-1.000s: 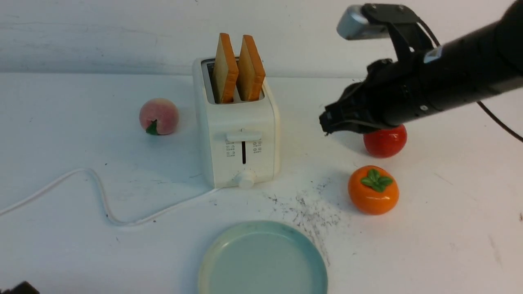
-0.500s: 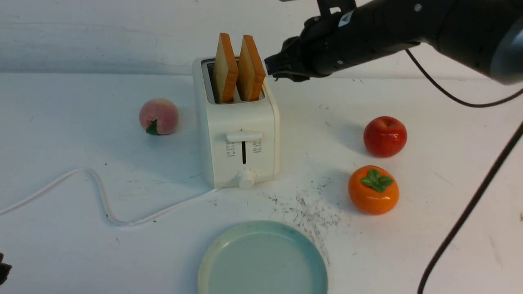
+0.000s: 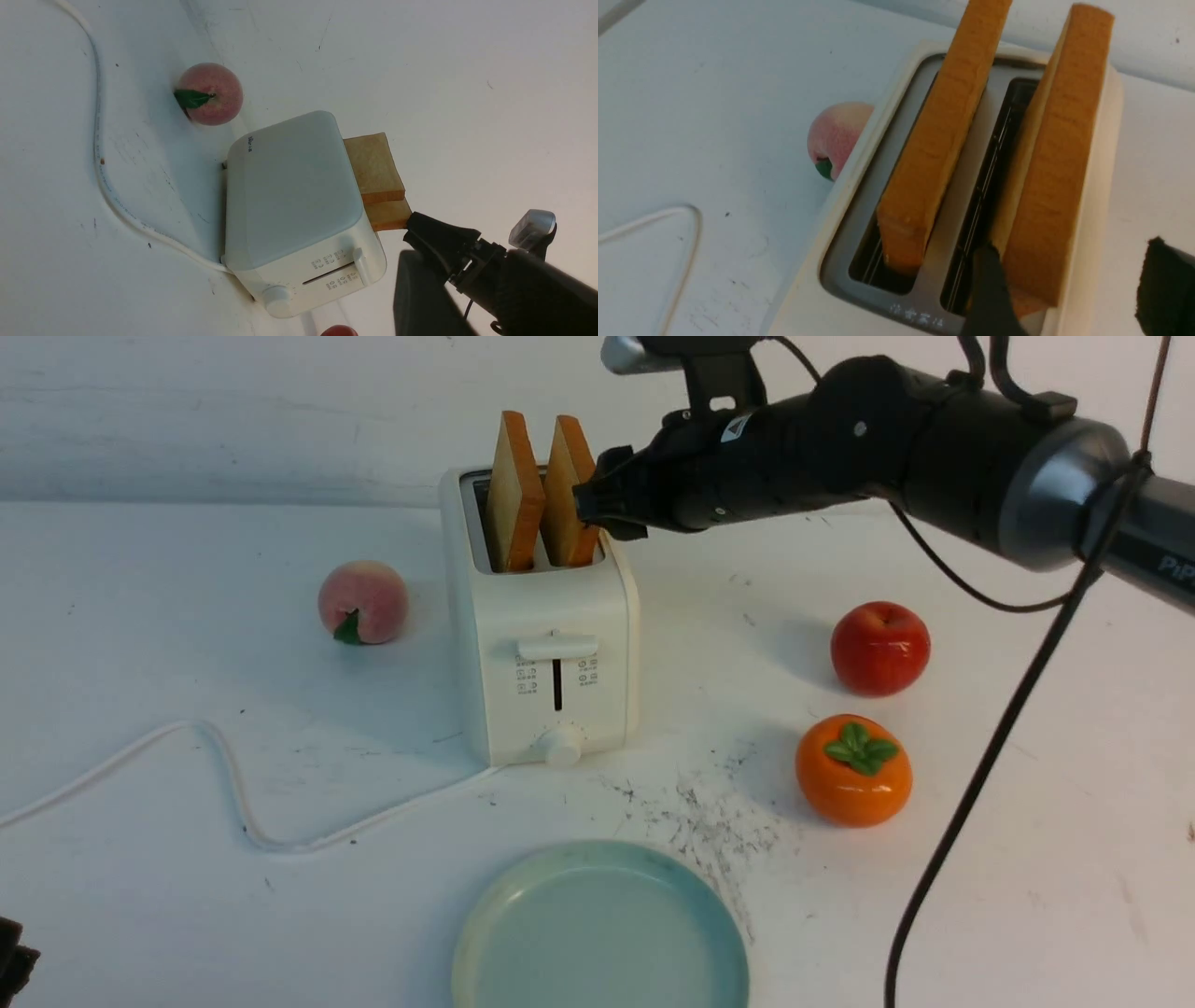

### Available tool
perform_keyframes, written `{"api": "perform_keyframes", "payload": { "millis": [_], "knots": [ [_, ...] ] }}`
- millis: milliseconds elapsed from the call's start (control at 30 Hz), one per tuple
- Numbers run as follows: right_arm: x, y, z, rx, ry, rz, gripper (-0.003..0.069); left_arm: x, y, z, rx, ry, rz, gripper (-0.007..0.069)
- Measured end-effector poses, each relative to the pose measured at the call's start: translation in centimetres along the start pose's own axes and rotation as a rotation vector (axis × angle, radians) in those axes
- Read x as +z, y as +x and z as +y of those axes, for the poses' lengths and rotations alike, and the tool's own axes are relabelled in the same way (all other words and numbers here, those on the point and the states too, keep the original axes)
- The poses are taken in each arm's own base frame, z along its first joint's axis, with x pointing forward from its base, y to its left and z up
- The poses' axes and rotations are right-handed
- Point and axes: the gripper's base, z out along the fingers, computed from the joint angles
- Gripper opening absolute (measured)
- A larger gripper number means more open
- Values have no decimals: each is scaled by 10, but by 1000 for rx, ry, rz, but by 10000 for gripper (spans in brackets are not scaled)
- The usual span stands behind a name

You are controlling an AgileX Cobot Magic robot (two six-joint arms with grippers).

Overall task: Take toasted bread from bread machine on white table place on plate.
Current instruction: 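Grasp the toast slice in the toaster and pull it up out of the slot with the right gripper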

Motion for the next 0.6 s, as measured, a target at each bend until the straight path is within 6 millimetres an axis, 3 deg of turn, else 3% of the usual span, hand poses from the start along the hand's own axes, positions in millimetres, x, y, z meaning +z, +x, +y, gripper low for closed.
{"api": "perform_keyframes", "payload": {
  "millis": [433, 600],
  "knots": [
    [22, 13, -6, 86, 9, -31, 400, 0, 0, 0, 0, 0, 0, 238],
    [23, 13, -5, 117, 1, -37, 188, 0, 1, 1, 6, -7, 10, 237]
  ]
}}
